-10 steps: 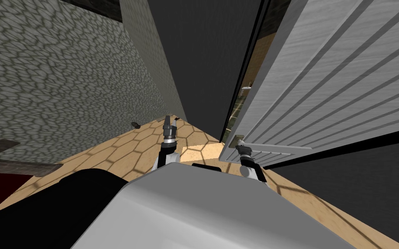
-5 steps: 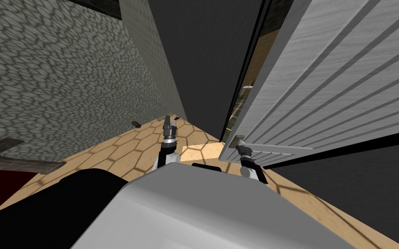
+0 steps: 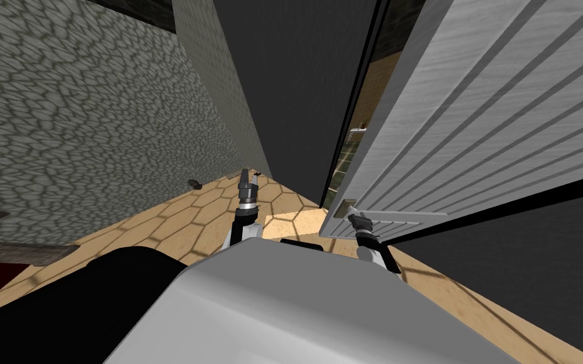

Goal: Pull the door open

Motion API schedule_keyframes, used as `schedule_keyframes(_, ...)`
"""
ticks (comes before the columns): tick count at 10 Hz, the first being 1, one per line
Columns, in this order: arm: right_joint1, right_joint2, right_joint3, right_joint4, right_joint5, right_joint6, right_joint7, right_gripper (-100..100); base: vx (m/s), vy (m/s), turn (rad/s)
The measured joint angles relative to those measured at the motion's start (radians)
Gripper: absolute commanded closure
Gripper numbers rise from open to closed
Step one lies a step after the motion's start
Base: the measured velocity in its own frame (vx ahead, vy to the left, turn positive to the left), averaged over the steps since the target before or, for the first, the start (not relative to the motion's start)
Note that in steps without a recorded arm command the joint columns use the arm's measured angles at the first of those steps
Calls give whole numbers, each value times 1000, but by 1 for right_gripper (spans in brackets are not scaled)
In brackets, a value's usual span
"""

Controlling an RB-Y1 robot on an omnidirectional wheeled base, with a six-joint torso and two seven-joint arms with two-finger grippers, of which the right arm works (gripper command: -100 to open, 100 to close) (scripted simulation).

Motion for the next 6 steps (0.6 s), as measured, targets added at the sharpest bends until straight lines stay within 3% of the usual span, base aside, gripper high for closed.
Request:
schedule_keyframes(1, 5, 0, -8, -10, -6, 14, 5, -100, 39, 36, -28)
schedule_keyframes(3, 10, -22, -13, -21, -21, 35, -7, -100, 24, 22, -21)
schedule_keyframes(6, 24, -32, -27, -48, -37, 64, -3, -100, 16, 14, -25)
